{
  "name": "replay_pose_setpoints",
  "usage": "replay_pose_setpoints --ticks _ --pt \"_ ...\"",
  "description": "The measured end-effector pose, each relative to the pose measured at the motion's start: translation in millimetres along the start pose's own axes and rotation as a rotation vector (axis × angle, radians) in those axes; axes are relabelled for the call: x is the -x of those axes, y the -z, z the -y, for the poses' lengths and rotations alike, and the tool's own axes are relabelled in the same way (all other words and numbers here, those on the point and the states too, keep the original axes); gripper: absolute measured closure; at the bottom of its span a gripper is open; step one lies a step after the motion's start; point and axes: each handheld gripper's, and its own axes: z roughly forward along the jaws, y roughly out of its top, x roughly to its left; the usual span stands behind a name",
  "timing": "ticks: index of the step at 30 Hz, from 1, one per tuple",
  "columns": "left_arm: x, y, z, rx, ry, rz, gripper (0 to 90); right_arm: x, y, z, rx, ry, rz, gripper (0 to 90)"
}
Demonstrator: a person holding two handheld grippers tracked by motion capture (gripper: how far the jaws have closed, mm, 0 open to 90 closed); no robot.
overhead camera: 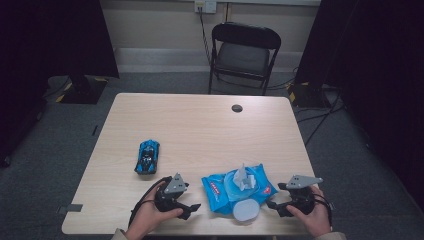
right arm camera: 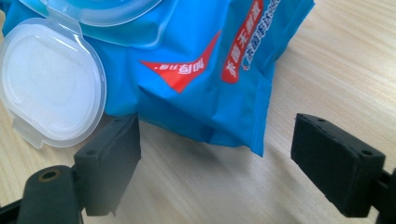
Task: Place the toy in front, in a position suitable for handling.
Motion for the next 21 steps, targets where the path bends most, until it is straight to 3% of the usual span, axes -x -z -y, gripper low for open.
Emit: replay_pose_setpoints --ticks 9,21 --pt "8.3 -16.9 -7.9 -0.027 -0.025 0.030 27.1 -1.0 -1.2 -1.7 0.008 -0.013 -0.006 15.3" --pt "10.0 -24.8 -14.2 -0.018 -0.029 0.042 37.7 -2.4 -2.5 -4.1 0.008 -0.005 -0.014 15.9"
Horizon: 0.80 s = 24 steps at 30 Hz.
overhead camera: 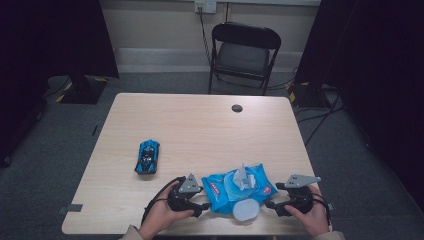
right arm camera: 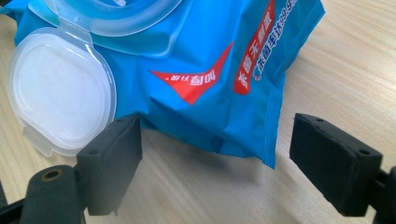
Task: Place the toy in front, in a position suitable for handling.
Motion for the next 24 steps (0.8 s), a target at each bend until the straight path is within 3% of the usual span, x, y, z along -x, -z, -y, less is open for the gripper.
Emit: replay_pose_setpoints --ticks 14,24 --pt "0.4 -8.3 -3.0 -0.004 -0.001 0.018 39.4 3.9 -2.5 -5.3 -0.002 0.002 0.018 15.9" --pt "1.3 -9.8 -4.3 -0.008 -0.002 0.000 38.7 6.5 -2.0 -7.4 0.026 -0.008 0.019 17.0"
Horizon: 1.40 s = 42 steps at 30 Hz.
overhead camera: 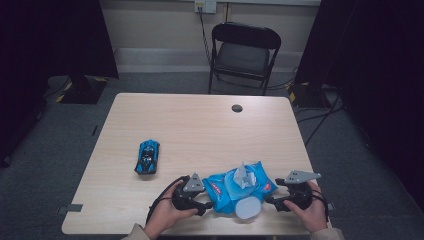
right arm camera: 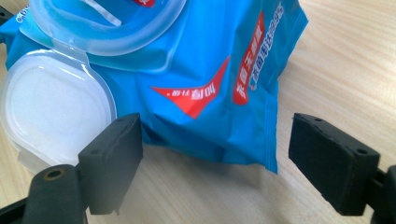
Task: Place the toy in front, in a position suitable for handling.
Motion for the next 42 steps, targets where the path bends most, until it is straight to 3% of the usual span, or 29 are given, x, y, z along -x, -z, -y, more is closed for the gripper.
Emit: replay_pose_setpoints --ticks 5,14,27,35,42 --pt "0.0 -1.3 0.3 0.004 0.008 0.000 38.3 0.2 -0.7 -0.3 0.000 -0.002 -0.002 17.2" --pt "-3.5 -8.2 -1.6 0.002 0.026 -0.020 36.8 2.7 -6.0 -5.8 -0.009 -0.008 0.046 14.6" --pt "-14.5 -30.2 -20.1 0.009 0.075 -0.055 37.6 34.9 -17.9 -21.4 -0.001 -0.034 0.115 14.2" --pt "-23.5 -42.9 -32.6 0.004 0.087 -0.086 37.5 62.0 -29.2 -31.6 0.009 -0.061 0.147 14.1" --pt "-23.5 -45.9 -35.7 -0.016 0.070 -0.087 37.1 69.6 -36.0 -37.4 0.009 -0.053 0.146 14.4"
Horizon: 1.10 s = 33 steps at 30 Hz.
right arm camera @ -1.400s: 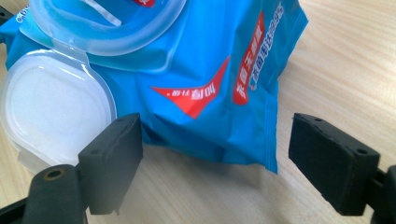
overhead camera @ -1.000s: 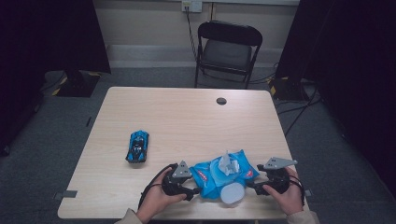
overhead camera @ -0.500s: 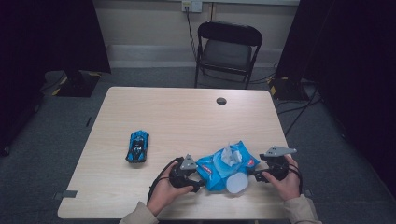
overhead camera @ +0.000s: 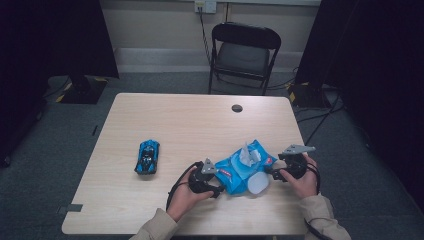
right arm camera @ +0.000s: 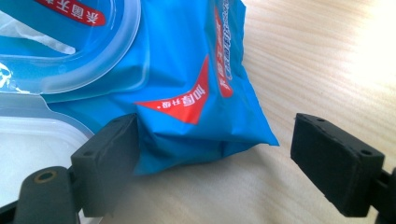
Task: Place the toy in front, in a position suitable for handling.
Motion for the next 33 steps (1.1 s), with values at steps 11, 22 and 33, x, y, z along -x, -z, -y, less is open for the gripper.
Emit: replay_pose_setpoints --ticks 11,22,33 --pt "-0.9 15.2 3.7 0.001 -0.022 -0.006 30.0 -34.7 27.7 -2.3 0.048 0.059 -0.038 16.3" --pt "2.8 20.7 7.5 0.023 -0.052 -0.024 28.8 -89.7 30.2 8.7 0.007 0.105 -0.112 14.6" --pt "-5.5 6.3 0.7 0.022 0.001 -0.005 31.8 -111.1 9.3 5.8 -0.037 0.183 -0.051 14.5"
